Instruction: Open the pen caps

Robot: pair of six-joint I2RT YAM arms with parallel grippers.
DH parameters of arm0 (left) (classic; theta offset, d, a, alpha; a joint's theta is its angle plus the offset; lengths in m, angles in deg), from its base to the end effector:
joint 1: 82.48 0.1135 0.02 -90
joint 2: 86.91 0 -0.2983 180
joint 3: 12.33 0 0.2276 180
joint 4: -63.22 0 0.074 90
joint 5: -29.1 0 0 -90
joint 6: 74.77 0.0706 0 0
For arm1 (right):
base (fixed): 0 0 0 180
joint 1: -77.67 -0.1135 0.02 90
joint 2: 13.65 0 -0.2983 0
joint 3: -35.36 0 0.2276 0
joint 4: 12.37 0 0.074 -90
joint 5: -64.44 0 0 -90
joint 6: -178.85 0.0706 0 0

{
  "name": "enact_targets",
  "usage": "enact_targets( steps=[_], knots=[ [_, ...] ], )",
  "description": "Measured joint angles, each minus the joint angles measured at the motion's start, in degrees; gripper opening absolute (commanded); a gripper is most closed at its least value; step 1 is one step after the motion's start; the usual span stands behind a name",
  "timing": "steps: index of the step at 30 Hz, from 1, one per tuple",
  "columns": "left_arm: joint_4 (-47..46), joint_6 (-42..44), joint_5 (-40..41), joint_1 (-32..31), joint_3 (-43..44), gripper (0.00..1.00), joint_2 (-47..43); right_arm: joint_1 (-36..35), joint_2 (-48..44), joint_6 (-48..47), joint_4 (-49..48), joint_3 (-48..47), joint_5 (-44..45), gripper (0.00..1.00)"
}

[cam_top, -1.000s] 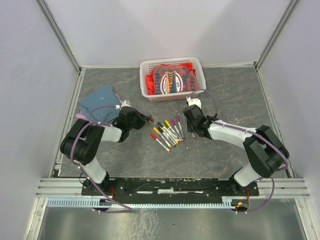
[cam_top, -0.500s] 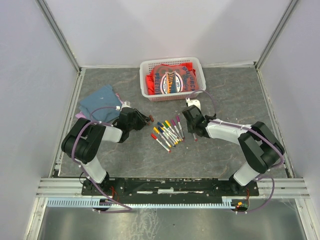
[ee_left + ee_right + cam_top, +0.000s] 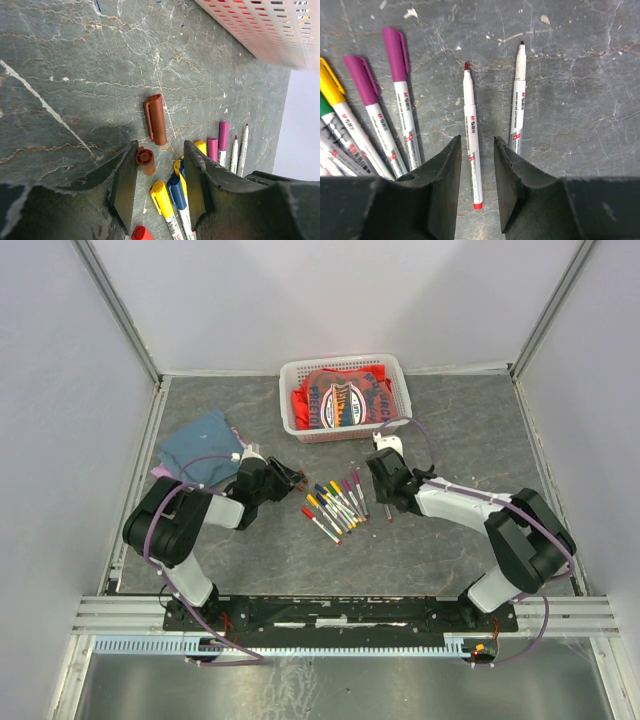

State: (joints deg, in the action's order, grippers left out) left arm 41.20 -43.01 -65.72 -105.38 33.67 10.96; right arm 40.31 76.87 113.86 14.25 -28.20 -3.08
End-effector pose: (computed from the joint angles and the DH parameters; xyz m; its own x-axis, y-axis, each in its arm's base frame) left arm 0.2985 -0.1325 0.1581 -0.6281 -0.6544 -0.4210 -0.1504 0.6329 -0.7595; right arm 0.2614 0.1656 0.1966 -0.7404 -0.0738 -0.6681 -0.0742 0.9969 -0.0278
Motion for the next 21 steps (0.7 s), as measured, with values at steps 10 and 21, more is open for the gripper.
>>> enact_targets(
  steps=[10,21],
  knots=[
    [-0.79,0.00,0.20,0.00,-1.16,0.57,-0.96,-1.29,-1.77,-1.18,0.35,-3.08,-1.75,0.40],
    [0.28,0.02,1.03,0.04,-0.79,0.71,-2.25,-2.89,3.21,-2.38,-0.02,-5.92,-6.91,0.40]
  ],
)
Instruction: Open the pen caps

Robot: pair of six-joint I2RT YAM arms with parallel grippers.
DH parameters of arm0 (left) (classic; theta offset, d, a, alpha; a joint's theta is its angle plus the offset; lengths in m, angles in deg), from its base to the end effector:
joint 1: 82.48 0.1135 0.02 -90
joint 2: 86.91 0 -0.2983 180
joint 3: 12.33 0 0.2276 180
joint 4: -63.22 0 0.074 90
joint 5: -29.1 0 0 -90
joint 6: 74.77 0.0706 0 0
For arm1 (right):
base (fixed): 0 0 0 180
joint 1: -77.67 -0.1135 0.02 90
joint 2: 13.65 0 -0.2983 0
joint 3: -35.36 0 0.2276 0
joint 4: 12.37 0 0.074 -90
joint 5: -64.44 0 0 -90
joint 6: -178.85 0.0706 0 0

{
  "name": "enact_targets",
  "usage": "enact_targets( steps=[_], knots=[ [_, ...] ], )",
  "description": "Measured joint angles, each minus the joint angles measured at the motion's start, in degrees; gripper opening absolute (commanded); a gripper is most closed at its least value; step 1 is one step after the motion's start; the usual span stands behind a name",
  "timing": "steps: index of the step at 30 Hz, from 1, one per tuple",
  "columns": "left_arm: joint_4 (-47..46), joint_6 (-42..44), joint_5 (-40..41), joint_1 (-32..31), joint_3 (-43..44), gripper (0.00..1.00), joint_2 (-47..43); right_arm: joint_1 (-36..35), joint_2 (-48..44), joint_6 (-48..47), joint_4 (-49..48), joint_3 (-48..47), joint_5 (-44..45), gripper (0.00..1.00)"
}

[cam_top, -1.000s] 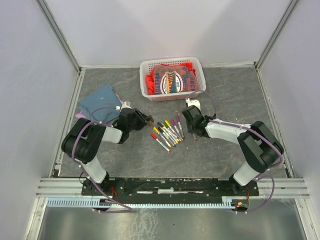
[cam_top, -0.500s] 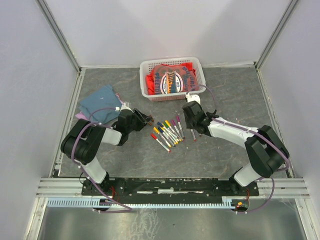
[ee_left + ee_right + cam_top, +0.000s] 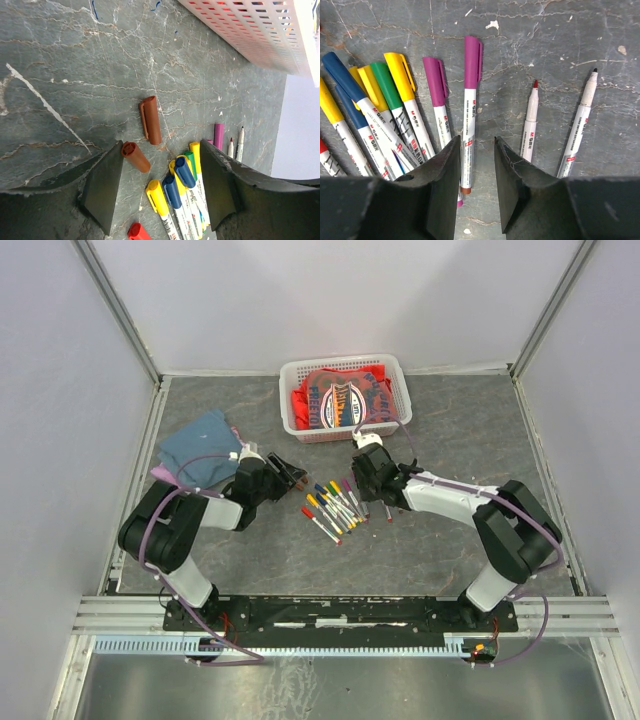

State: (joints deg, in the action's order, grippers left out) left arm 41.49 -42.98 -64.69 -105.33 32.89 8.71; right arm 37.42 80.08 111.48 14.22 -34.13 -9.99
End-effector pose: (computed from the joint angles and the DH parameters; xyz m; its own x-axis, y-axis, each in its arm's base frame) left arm 0.2940 -0.1290 0.1657 -0.6077 -0.6643 -0.4353 -0.1435 0.6309 -0.7625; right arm 0.2692 0.2030 0.2076 -0.7359 -0.1373 -0.6631 -0.2274 0.9725 0.0510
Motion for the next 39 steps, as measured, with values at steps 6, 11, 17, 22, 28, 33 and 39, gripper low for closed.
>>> enact_targets(
  steps=[6,11,17,22,28,33,39],
  knots=[
    [1.81,0.07,0.76,0.04,0.96,0.81,-0.33,0.00,2.86,-0.02,-0.07,-0.81,-1.09,0.40],
    [2.86,0.68,0.96,0.22,2.05,0.85,-0.42,0.00,4.02,0.00,-0.04,-0.98,-1.62,0.40],
    [3.02,1.29,1.33,0.24,2.14,0.86,-0.52,0.00,5.46,-0.02,-0.07,-1.73,-1.88,0.40],
    [3.89,1.51,2.05,0.26,2.12,0.86,-1.09,0.00,6.62,0.02,-0.09,-1.86,-1.90,0.38],
    [5.75,1.97,2.29,0.28,1.16,0.85,-3.13,-0.02,6.86,-0.04,0.02,-2.12,-2.01,0.12],
    [9.44,2.97,2.29,0.28,0.42,0.85,-5.92,-0.13,7.15,0.00,0.22,-2.47,-1.86,0.01],
    [12.02,3.91,1.29,0.28,-0.02,0.85,-9.60,-0.15,6.97,0.02,0.35,-2.49,-1.22,0.01]
  ],
)
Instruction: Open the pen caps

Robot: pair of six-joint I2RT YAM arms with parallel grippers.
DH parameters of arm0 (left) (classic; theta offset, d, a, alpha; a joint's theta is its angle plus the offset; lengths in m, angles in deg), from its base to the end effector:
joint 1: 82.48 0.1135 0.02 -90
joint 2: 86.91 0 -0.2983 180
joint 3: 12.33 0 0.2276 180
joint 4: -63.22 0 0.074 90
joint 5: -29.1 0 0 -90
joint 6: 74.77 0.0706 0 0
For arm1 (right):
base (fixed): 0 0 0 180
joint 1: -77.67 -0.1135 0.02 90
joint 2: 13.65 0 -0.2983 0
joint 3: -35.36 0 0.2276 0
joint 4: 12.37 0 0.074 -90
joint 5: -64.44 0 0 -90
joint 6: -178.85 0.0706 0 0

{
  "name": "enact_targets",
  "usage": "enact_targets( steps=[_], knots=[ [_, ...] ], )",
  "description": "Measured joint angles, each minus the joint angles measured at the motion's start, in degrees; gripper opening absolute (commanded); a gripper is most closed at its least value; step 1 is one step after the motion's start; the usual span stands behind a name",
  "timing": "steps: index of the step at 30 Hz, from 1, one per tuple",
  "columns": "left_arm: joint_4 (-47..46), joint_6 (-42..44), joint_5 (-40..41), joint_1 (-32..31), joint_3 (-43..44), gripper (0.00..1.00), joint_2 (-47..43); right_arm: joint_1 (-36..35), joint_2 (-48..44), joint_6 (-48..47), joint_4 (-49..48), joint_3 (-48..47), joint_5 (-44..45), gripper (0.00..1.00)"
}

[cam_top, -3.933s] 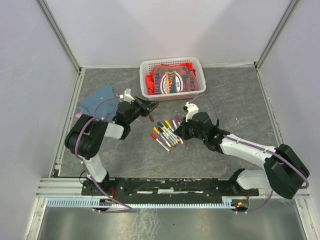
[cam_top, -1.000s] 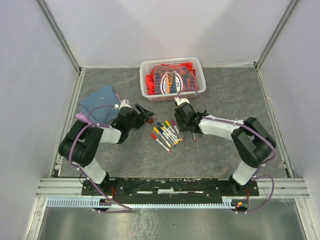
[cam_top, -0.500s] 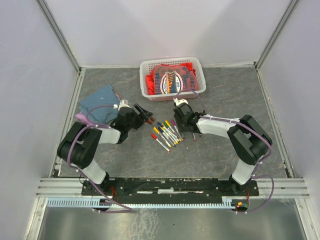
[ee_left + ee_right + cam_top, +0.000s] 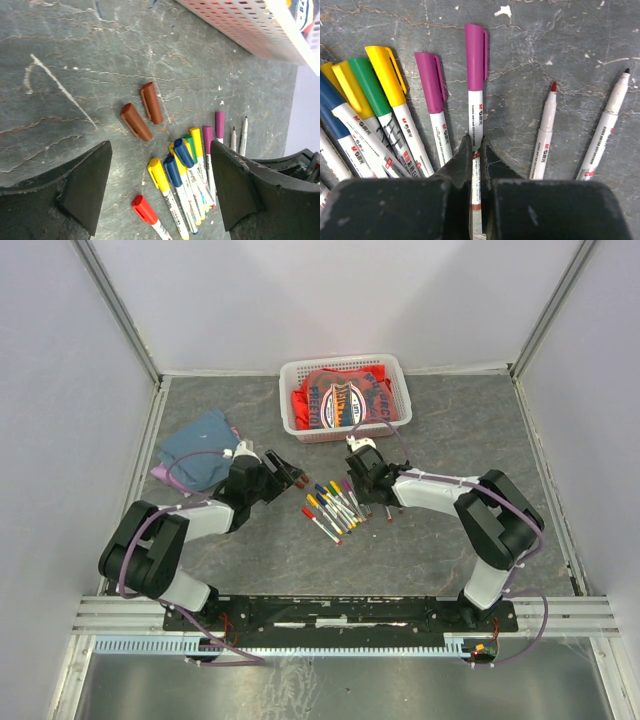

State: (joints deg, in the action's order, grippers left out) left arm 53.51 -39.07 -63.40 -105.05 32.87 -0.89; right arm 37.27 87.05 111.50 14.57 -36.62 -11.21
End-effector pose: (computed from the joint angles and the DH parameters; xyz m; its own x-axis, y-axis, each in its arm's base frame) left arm 0.2715 -0.1162 0.1876 -0.6178 -0.6218 -0.4813 -0.1436 0.6910 -0.7084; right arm 0.2819 0.2170 0.1797 -0.7811 -0.1749 -0.5994 -0.2391 0.9706 0.0284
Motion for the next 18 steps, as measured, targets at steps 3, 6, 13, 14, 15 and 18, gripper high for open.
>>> enact_targets(
  steps=[3,6,13,14,15,18],
  knots=[
    [-0.87,0.07,-2.32,-0.28,0.02,0.85,-0.68,0.00,-1.09,-0.15,0.46,0.28,0.87,0.01],
    [-1.92,0.52,-4.42,-1.36,0.22,0.85,-0.70,0.00,-4.57,-0.52,0.59,1.14,0.96,0.01],
    [-4.96,0.83,-10.25,-4.37,3.28,0.85,-0.48,0.00,-14.62,-0.98,-0.90,2.82,-0.59,0.01],
    [-6.34,0.76,-11.32,-4.74,4.00,0.85,-0.11,-0.07,-15.37,-1.01,-1.09,2.86,-1.03,0.01],
    [-7.26,0.68,-11.87,-4.98,4.46,0.85,0.33,-0.20,-15.74,-1.03,-1.29,2.95,-1.42,0.01],
    [-9.51,-0.13,-13.62,-5.81,5.88,0.85,2.12,-0.90,-16.44,-1.03,-1.55,3.61,-2.21,0.01]
  ],
)
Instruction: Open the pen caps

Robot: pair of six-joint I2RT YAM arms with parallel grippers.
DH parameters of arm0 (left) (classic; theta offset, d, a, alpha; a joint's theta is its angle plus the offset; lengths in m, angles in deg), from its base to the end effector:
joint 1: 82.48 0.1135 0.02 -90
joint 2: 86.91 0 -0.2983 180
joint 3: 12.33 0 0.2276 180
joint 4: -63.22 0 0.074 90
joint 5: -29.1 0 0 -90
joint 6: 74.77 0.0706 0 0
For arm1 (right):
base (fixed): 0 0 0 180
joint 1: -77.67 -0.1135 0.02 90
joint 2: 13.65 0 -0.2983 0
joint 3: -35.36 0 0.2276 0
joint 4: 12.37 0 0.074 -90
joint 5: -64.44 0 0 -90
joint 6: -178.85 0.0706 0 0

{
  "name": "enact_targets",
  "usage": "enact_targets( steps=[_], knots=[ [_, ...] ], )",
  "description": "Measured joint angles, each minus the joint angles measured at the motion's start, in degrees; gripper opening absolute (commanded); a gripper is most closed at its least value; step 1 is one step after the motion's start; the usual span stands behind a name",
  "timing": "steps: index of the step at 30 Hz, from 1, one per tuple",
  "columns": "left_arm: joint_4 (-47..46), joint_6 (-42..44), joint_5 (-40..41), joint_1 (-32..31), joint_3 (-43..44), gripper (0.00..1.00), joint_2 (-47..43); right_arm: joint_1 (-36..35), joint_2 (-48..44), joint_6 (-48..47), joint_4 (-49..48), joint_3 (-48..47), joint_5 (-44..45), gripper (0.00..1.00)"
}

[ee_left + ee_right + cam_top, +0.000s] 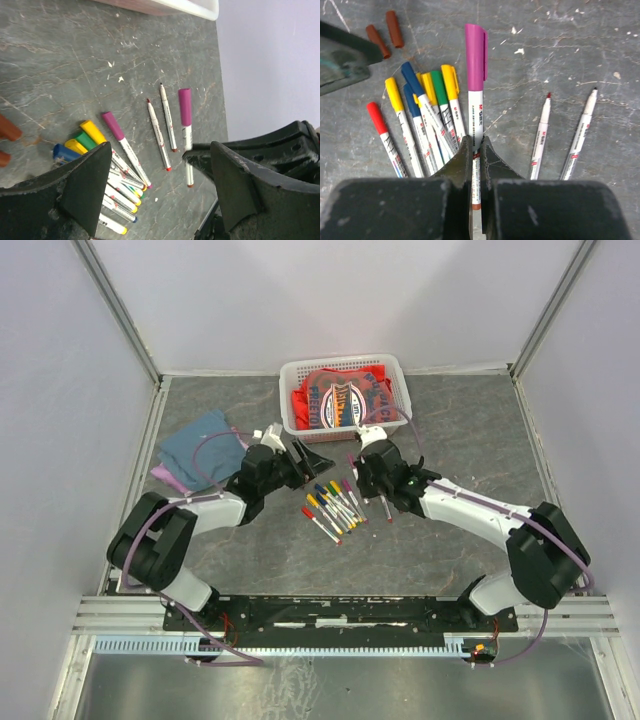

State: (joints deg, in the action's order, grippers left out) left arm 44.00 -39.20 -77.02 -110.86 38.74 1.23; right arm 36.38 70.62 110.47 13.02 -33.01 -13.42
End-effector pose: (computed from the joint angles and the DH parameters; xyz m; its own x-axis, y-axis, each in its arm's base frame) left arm 0.2783 -0.1726 0.2310 -0.7174 -0.5006 -0.4845 0.1815 0.5371 -0.8238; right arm 0.2477 0.1977 0.2536 -0.6549 -0.0957 -0.7496 -0.3067 0.9403 0.1478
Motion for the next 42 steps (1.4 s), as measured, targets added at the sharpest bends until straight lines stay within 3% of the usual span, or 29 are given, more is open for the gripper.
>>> enact_targets(
  steps=[13,18,24,37,42],
  knots=[
    [-1.73,-2.51,-1.99,-3.15,4.44,0.79,6.43,-6.38,-1.73,0.15,-0.11,0.96,-0.61,0.01],
    [-1.95,-3.41,-1.95,-3.23,4.55,0.70,7.19,-7.96,-1.73,0.17,-0.17,0.96,-0.48,0.01],
    [-3.28,-4.59,-1.95,-3.26,4.59,0.51,7.89,-8.59,-1.73,0.17,-0.20,0.96,-0.26,0.01],
    [-5.49,-5.77,-2.05,-3.28,4.59,0.41,7.93,-8.59,-1.70,0.61,-0.22,0.96,0.02,0.01],
    [-6.10,-5.79,-2.21,-3.48,4.57,0.30,7.93,-8.59,-1.70,0.61,-0.22,0.96,0.17,0.01]
  ],
)
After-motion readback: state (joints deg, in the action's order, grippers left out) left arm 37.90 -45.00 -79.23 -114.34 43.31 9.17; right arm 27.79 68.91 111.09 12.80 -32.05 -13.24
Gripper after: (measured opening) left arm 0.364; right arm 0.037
